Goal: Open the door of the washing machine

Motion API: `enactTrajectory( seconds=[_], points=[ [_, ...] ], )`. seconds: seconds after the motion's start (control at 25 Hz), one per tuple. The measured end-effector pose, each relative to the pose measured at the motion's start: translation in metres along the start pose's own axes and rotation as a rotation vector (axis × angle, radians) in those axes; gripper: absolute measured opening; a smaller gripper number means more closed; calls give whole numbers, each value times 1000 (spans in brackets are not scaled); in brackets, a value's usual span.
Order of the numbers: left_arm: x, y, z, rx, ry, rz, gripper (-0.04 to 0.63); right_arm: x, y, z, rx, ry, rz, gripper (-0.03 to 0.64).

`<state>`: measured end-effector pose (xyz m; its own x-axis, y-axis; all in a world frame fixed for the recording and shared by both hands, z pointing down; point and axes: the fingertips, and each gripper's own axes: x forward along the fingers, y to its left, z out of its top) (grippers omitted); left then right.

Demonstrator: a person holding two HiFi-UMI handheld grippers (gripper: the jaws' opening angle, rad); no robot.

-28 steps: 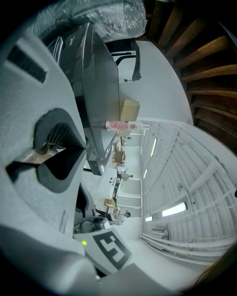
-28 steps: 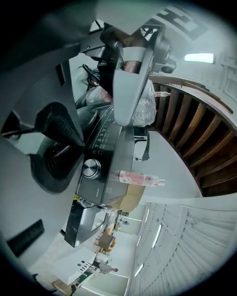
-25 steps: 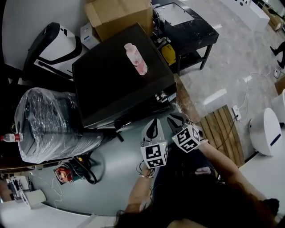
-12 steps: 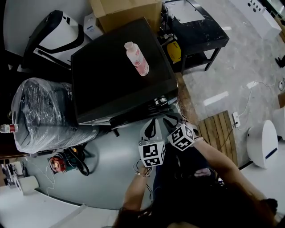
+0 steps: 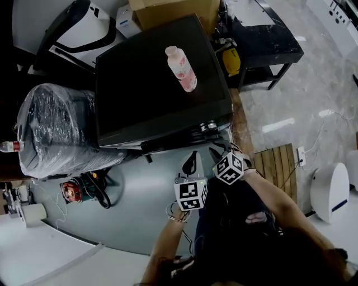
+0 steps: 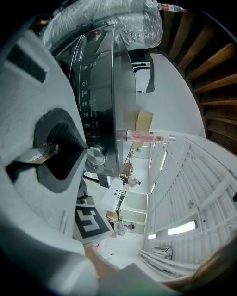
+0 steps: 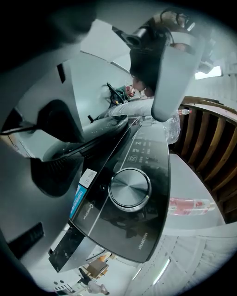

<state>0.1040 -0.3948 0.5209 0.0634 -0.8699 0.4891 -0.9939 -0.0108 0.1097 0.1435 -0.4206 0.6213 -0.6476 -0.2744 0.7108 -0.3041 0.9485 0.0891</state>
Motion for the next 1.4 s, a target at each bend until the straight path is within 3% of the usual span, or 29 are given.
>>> enactTrajectory(
  seconds=[0.68, 0.96, 1.4],
  points=[
    [14, 17, -25, -66, 46, 29, 12, 65, 2, -35, -141, 129, 65, 98],
    [20, 29, -27, -120, 42, 61, 12, 80, 3, -37, -192, 151, 89, 92],
    [15, 35, -33, -133, 48, 75, 12, 75, 16, -41, -260, 139, 96, 81]
  ],
)
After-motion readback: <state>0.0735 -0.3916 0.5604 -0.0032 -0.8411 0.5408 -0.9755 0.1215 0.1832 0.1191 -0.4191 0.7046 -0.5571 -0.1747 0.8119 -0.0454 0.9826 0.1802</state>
